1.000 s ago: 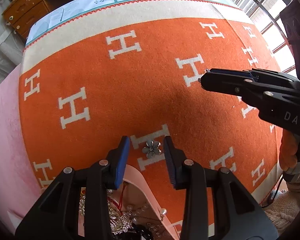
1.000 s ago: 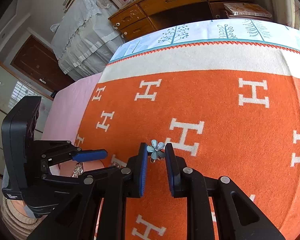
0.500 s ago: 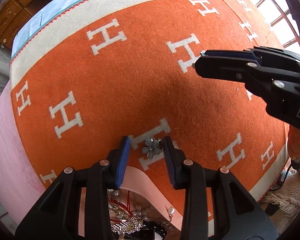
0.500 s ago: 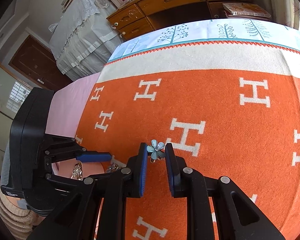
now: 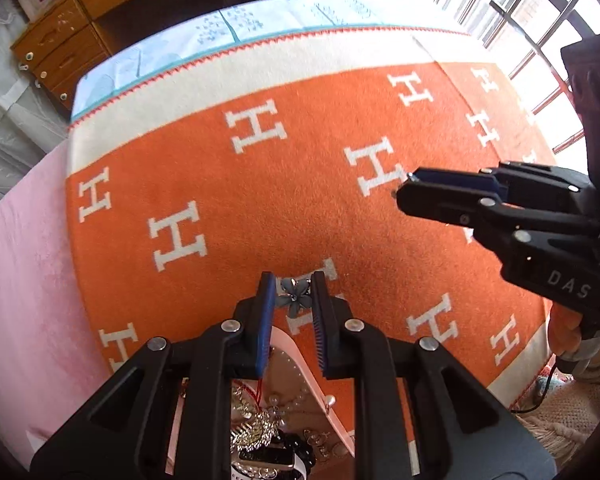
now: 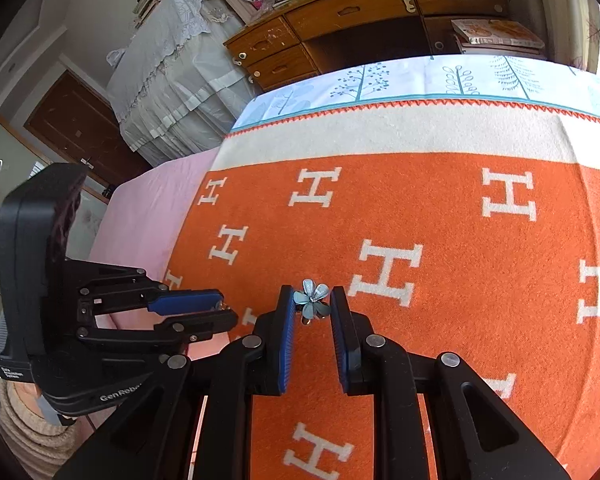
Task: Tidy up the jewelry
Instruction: 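Carry both brooches over the pink box with both tools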
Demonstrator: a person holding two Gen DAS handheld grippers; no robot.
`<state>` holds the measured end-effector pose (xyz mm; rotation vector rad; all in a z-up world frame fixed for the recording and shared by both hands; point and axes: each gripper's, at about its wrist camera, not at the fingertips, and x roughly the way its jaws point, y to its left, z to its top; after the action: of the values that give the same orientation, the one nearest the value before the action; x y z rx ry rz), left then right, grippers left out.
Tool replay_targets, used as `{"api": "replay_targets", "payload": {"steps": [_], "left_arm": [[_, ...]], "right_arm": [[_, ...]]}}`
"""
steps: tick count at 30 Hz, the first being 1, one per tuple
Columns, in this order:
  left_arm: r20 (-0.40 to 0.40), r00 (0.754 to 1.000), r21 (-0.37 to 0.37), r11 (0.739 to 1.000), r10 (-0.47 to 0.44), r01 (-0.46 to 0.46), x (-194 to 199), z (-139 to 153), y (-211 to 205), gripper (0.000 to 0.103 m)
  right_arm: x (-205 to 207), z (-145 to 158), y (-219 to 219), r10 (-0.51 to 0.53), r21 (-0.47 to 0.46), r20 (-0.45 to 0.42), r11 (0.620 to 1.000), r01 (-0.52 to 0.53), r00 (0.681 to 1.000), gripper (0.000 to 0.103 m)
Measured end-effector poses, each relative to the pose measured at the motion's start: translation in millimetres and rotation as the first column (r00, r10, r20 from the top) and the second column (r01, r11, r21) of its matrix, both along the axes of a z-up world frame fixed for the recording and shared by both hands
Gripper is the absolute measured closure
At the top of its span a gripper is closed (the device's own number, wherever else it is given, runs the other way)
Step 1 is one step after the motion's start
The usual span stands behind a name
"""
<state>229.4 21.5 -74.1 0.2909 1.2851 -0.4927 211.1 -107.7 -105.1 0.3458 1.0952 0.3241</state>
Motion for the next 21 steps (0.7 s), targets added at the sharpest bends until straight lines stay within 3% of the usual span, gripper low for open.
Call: {"api": "replay_targets", "payload": {"steps": [5, 9, 16, 21], "left_arm": [[0.105, 0.993, -0.067, 0.996, 0.057, -0.051, -39, 54, 32, 0.088], [0.129, 0.985, -0.128, 0.987, 0.116, -0.099, -82, 73, 66, 0.088], [0.173, 0.950, -0.127, 0.962, 0.261, -0.241, -143, 48, 102, 0.088], [0.164, 0.928, -0.129, 0.940, 0.335, -0.316, -162, 15, 119, 0.088]], "right_arm": [[-22, 31, 22, 0.061, 0.004, 0.060, 0.998, -0.062, 0.996, 0.085], [-47, 46, 58, 0.155, -0.006, 0.091, 0.988, -0.155, 0.984, 0.085], [-91, 38, 135, 0.337, -0.054, 0.072, 0.941, -0.334, 0.939, 0.085], [-111, 20, 168, 0.387, -0.100, 0.038, 0.919, -0.382, 0.921, 0.085]]}}
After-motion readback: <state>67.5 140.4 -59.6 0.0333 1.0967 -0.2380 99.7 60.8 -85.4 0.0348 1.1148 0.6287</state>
